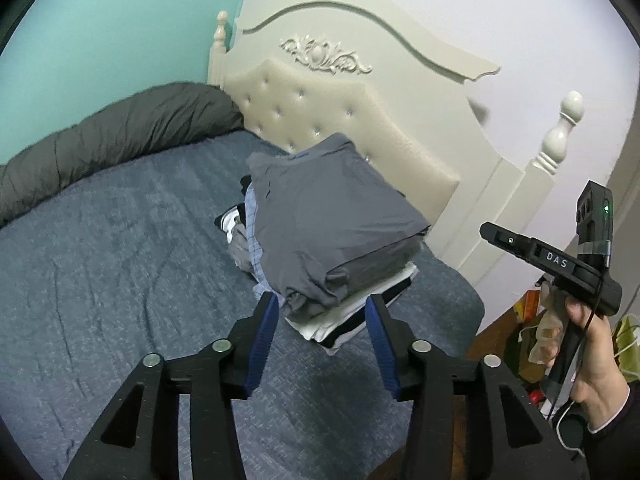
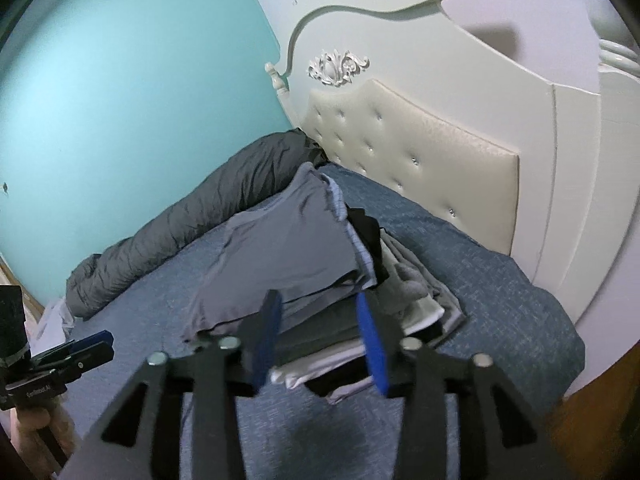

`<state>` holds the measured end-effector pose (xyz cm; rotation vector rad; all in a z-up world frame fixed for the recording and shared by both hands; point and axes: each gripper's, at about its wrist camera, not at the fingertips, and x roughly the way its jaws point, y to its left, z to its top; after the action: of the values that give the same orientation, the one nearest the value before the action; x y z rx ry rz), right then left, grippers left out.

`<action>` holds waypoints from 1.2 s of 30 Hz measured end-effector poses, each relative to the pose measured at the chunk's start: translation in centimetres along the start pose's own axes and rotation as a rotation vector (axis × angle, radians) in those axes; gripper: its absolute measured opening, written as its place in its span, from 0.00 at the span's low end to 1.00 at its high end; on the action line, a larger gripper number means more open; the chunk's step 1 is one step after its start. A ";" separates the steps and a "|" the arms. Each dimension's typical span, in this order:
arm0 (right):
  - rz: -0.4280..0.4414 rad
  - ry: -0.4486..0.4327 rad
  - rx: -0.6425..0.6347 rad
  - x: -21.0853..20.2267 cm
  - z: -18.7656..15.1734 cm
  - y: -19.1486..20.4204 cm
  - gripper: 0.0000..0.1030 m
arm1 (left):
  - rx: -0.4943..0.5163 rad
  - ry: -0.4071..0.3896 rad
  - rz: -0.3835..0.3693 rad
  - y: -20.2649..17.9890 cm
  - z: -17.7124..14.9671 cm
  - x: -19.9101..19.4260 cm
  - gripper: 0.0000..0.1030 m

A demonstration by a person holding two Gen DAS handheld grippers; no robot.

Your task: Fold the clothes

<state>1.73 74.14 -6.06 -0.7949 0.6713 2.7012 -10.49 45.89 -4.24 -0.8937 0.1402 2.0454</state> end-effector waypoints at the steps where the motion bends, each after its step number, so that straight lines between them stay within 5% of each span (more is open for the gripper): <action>1: 0.001 -0.007 0.000 -0.7 -0.2 0.4 0.40 | 0.011 -0.009 0.007 -0.4 0.0 -0.6 0.50; 12: -0.016 -0.063 -0.019 -7.5 -1.6 5.2 0.54 | 0.031 -0.091 0.000 -1.6 -1.1 -6.6 0.72; 36: -0.116 -0.100 -0.108 -15.8 -6.6 12.7 0.77 | 0.082 -0.178 0.029 -1.5 -5.2 -15.4 0.90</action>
<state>13.17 58.28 2.45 -0.6955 0.4456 2.6690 -1.01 34.25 2.15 -0.6590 0.1399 2.1197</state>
